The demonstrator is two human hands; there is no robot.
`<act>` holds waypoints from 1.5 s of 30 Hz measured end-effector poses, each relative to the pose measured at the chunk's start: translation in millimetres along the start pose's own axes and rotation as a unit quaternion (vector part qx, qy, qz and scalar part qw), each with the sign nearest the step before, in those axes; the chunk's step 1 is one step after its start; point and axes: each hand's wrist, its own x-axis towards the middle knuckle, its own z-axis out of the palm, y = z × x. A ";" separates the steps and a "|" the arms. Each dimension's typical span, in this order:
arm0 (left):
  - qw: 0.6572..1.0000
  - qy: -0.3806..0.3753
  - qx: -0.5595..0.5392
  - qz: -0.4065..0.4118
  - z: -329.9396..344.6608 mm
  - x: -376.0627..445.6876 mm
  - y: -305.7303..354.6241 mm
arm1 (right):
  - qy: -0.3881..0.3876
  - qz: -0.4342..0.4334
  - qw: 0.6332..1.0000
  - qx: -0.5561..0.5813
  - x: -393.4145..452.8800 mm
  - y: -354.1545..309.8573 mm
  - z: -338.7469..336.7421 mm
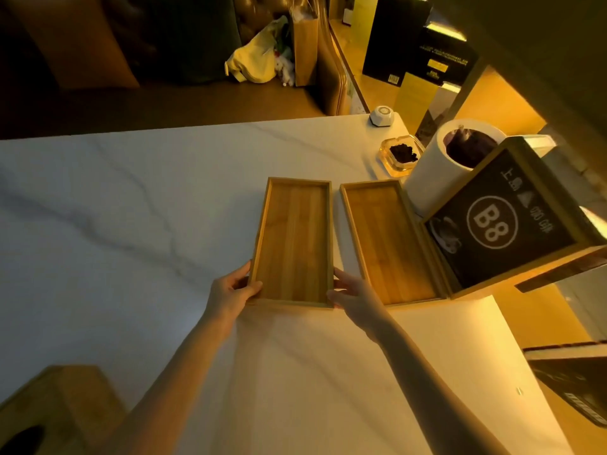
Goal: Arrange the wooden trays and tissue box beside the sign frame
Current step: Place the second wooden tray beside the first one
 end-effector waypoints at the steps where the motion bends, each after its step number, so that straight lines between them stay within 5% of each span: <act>1: 1.000 0.005 0.000 -0.005 0.5 0.6 -2.0 | 0.002 0.004 1.000 -0.001 0.2 1.4 0.3; 22: 0.996 0.005 0.077 0.047 16.2 14.6 -18.3 | 0.021 -0.005 0.998 -0.066 9.6 14.5 -7.8; 45: 0.946 0.038 0.283 0.153 16.1 22.3 -29.6 | 0.195 -0.022 0.970 -0.141 9.0 32.2 15.4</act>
